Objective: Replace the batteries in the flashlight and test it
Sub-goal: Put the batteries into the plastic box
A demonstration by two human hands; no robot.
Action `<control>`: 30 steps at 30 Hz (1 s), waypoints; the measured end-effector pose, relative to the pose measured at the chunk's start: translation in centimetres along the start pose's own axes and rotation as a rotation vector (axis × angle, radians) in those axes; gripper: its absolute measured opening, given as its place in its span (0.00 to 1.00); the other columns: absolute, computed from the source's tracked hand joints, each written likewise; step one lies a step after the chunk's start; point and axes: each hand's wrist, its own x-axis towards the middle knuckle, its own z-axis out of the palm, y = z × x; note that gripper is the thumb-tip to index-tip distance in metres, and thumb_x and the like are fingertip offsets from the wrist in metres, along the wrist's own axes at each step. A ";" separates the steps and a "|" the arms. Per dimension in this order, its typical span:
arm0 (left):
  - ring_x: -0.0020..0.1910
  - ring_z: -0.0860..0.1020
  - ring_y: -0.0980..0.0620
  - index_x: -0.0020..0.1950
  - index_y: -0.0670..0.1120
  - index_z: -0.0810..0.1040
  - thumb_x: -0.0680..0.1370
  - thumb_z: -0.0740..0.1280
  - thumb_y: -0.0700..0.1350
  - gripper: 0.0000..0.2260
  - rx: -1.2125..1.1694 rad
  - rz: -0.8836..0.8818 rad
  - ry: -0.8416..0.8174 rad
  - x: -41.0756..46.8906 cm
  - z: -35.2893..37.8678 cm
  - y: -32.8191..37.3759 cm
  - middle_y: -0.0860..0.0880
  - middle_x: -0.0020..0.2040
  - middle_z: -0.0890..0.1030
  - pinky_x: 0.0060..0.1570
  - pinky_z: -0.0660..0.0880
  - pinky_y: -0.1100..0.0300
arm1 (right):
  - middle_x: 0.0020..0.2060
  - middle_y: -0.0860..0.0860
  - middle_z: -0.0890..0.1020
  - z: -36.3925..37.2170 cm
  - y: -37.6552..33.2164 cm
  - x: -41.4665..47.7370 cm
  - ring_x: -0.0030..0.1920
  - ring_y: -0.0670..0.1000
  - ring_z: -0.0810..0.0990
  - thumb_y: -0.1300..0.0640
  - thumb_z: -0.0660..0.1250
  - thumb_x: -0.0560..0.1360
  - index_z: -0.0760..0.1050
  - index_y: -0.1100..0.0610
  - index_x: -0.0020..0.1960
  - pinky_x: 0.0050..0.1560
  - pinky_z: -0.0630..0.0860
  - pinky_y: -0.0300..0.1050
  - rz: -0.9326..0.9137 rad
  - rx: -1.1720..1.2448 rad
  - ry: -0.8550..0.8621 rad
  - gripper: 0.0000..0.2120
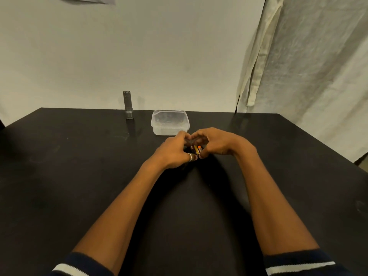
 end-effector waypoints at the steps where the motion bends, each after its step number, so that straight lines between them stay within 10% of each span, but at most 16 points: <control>1: 0.59 0.79 0.52 0.67 0.53 0.69 0.69 0.78 0.54 0.30 -0.014 -0.001 0.000 0.1 0.0 -0.1 0.51 0.64 0.80 0.57 0.77 0.54 | 0.64 0.55 0.81 0.1 0.1 0.1 0.65 0.55 0.80 0.72 0.73 0.71 0.72 0.58 0.72 0.68 0.77 0.56 0.008 -0.024 0.003 0.32; 14: 0.52 0.81 0.56 0.60 0.53 0.73 0.68 0.77 0.54 0.24 -0.062 0.039 0.104 -0.6 0.0 0.2 0.55 0.53 0.81 0.51 0.79 0.59 | 0.57 0.54 0.84 0.4 0.4 0.4 0.59 0.54 0.83 0.69 0.77 0.70 0.76 0.58 0.67 0.63 0.80 0.54 -0.018 -0.032 0.079 0.27; 20: 0.31 0.85 0.53 0.59 0.47 0.78 0.71 0.76 0.41 0.18 -0.260 0.028 0.194 -1.1 -1.2 0.9 0.49 0.42 0.86 0.34 0.80 0.64 | 0.53 0.55 0.85 -0.1 0.1 0.2 0.55 0.53 0.84 0.67 0.77 0.70 0.81 0.59 0.61 0.56 0.83 0.43 -0.137 0.080 0.234 0.21; 30: 0.50 0.84 0.51 0.52 0.46 0.86 0.76 0.75 0.39 0.07 -0.493 -0.130 0.347 0.6 -4.3 0.8 0.47 0.53 0.85 0.47 0.84 0.58 | 0.49 0.55 0.87 0.1 -1.8 3.2 0.47 0.50 0.87 0.63 0.73 0.77 0.84 0.61 0.54 0.48 0.83 0.38 -0.194 0.491 0.497 0.06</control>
